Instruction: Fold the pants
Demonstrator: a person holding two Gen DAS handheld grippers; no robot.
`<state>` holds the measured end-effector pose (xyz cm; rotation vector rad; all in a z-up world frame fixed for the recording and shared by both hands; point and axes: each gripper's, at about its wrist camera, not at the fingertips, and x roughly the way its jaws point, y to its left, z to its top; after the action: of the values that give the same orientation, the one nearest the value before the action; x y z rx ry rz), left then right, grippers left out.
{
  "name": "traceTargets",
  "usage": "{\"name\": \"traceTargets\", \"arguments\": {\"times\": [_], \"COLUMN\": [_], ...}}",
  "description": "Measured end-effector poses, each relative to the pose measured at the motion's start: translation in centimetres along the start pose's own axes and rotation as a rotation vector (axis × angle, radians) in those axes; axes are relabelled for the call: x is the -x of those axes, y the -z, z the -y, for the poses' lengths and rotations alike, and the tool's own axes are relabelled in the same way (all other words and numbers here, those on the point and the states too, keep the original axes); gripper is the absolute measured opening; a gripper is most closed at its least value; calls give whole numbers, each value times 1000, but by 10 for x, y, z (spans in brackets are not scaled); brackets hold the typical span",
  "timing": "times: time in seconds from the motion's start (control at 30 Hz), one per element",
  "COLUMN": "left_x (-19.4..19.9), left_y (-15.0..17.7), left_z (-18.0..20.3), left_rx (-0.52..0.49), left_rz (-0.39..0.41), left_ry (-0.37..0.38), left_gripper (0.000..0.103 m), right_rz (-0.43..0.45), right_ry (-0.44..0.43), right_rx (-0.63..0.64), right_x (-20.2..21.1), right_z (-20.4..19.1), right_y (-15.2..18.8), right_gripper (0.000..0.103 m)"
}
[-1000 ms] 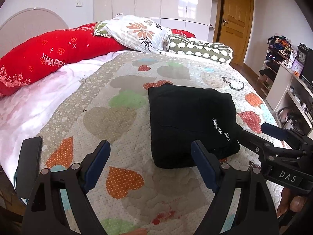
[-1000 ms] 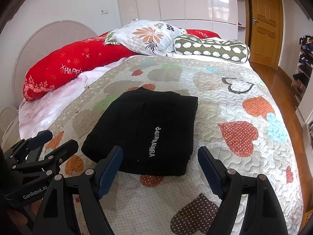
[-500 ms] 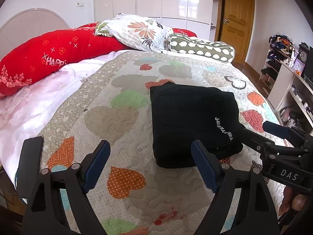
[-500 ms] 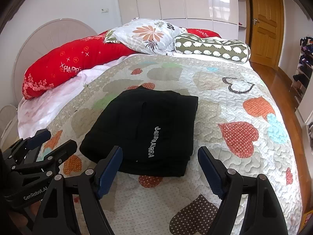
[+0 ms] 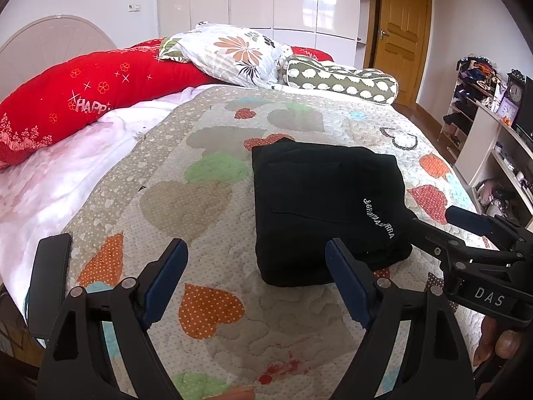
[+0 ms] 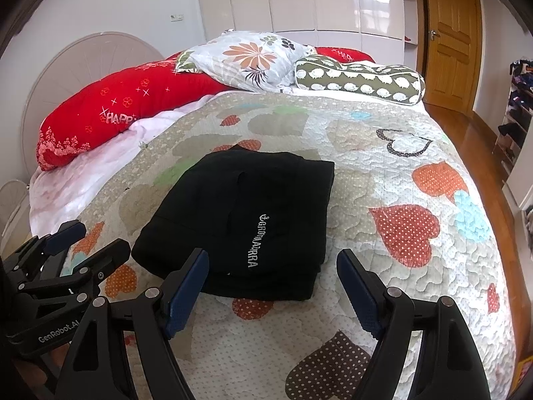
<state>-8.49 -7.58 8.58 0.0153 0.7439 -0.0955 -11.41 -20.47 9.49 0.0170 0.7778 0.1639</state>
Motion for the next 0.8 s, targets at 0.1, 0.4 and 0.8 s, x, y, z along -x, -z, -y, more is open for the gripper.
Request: {"name": "traceTargets", "arguments": {"times": [0.1,0.4,0.8], "left_x": [0,0,-1], "left_y": [0,0,1], "left_z": [0,3,3], "left_rx": [-1,-5,-10], "left_rz": [1,0,-3], "left_ry": [1,1,7], "left_gripper": [85,85,85], "right_rz": [-3,-4,-20], "right_ry": [-1,1,1], "right_rx": [2,-2,2], "right_x": [0,0,-3], "right_z": [0,0,0], "right_y": [1,2,3], "right_gripper": [81,81,81]}}
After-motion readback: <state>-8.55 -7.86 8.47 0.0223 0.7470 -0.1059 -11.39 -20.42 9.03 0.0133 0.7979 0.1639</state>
